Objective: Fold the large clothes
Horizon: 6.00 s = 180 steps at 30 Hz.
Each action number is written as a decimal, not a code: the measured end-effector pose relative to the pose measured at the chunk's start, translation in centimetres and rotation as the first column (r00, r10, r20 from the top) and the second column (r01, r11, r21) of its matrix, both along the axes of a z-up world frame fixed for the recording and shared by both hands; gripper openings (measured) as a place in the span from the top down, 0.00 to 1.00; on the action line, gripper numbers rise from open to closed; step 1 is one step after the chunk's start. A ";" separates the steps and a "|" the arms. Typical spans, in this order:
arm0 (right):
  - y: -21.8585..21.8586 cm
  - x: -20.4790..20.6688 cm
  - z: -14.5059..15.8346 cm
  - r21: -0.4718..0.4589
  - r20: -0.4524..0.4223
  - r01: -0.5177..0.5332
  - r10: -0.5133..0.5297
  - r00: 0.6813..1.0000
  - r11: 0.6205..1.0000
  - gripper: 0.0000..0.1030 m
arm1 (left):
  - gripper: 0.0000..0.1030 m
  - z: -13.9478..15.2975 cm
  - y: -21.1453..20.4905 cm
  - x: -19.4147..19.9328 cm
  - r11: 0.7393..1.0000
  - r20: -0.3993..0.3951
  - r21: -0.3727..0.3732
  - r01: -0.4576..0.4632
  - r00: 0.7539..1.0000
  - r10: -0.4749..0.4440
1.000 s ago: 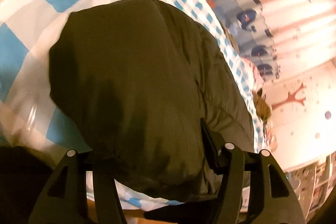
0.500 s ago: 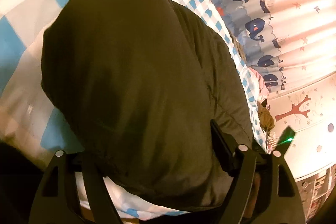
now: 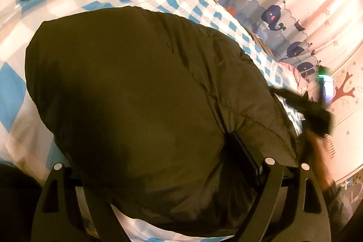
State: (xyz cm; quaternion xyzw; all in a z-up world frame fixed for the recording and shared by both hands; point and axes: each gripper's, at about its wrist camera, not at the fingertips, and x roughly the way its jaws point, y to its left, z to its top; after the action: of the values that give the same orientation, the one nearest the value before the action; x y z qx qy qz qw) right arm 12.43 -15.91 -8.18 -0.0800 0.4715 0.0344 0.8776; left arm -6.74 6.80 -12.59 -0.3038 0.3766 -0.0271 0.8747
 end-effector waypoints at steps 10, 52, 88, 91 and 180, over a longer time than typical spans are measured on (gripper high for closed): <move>-0.2 -2.9 1.3 0.046 0.019 -0.036 0.035 0.999 0.998 0.15 | 0.19 0.7 -0.6 -0.6 0.998 0.029 0.058 0.020 0.999 -0.022; 3.5 0.5 -0.5 -0.065 -0.046 -0.063 0.060 0.997 0.996 0.07 | 0.15 1.2 -1.6 -0.8 0.991 0.049 0.132 0.011 0.999 -0.018; 1.3 -20.6 1.0 -0.098 0.176 -0.123 0.139 0.974 0.987 0.07 | 0.38 -3.5 3.2 1.0 0.934 -0.044 -0.351 -0.071 0.997 0.059; 2.0 -21.0 0.9 -0.086 0.194 -0.145 0.160 0.968 0.986 0.07 | 0.29 -4.4 4.0 1.2 0.922 -0.097 -0.374 -0.102 0.993 0.070; -38.4 -19.0 -1.2 0.776 -0.125 0.234 -0.221 0.967 0.586 0.07 | 0.08 7.0 -44.4 9.0 0.408 -0.042 0.325 0.853 0.444 -0.895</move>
State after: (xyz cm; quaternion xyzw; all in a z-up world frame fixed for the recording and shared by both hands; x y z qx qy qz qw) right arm -6.56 -54.28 -9.36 0.3723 0.4216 0.1249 0.8173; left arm 2.30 -37.65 -5.60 0.0769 0.4173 -0.4438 0.7893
